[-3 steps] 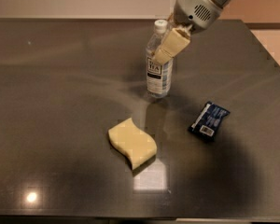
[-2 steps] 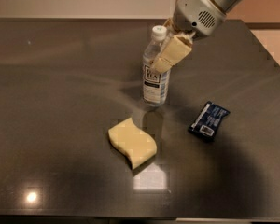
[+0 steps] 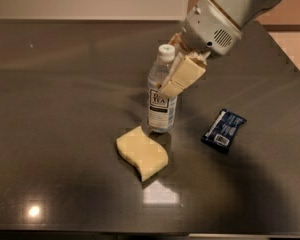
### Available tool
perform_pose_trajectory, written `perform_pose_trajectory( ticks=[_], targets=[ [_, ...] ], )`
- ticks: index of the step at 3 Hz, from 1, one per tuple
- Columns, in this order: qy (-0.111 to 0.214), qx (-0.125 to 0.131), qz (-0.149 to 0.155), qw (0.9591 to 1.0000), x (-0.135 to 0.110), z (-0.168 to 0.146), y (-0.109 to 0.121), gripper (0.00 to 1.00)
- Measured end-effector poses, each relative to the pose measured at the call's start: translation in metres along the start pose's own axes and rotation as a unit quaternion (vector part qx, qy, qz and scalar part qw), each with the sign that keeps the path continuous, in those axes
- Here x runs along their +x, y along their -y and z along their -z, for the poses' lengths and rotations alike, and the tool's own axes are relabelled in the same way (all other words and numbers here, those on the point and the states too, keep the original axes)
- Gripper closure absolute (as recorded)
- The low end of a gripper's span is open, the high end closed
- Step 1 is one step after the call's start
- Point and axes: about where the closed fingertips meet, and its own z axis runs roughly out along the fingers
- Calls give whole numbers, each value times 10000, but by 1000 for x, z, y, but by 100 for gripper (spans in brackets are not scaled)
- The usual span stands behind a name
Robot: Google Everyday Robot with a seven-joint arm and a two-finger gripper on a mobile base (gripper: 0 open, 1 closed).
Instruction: Move blue plastic bottle near sponge
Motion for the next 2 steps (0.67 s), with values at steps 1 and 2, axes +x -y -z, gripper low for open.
perform_pose_trajectory(
  ticks=[1,2],
  targets=[
    [-36,-92,59,9999,3,-7,-11,59],
    [-78,-155,49,9998,8,-13,-17,36]
  ],
)
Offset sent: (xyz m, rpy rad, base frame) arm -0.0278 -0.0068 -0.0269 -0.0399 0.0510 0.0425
